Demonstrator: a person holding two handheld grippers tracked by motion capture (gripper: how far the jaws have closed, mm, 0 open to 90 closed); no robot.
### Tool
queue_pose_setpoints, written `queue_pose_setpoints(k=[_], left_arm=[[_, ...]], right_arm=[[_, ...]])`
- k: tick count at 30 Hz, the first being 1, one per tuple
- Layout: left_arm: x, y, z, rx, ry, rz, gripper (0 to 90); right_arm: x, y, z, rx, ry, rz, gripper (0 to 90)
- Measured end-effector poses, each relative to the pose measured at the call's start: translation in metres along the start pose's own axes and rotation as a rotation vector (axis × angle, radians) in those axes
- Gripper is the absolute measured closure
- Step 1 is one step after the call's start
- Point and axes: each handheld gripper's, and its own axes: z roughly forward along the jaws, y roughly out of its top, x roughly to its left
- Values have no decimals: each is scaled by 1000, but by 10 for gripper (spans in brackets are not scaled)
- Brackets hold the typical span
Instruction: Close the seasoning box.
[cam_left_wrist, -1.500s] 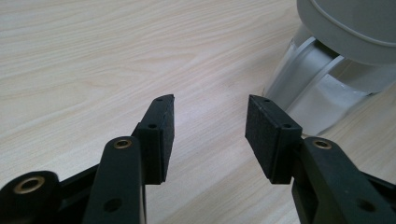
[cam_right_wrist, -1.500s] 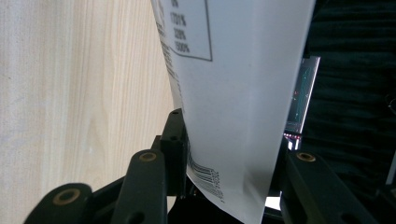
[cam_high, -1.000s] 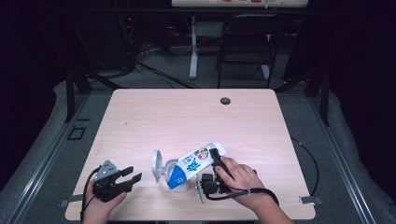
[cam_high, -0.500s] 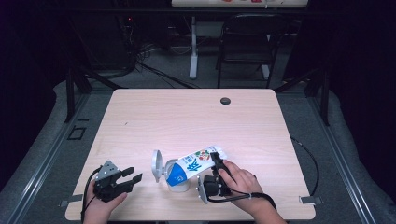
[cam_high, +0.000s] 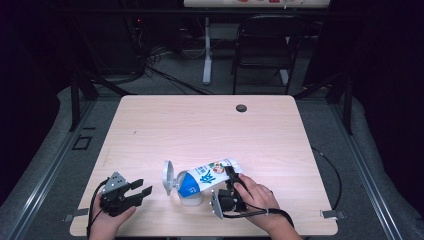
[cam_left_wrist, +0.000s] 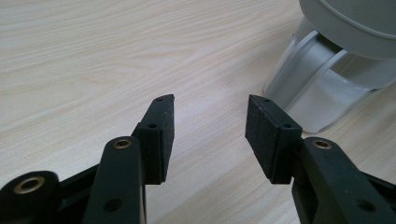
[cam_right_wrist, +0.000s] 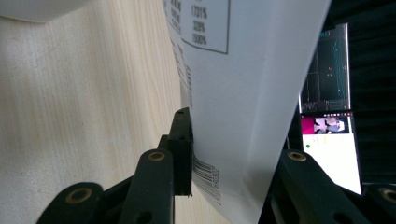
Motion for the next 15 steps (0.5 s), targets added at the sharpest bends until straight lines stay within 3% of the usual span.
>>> queue_pose_setpoints(k=[3, 15], left_arm=[[0, 0, 0, 1, 0, 2, 528], [0, 0, 0, 0, -1, 4, 527]], right_arm=[[1, -1, 1, 2, 4, 6, 683], [6, -5, 3, -9, 52, 148, 707]])
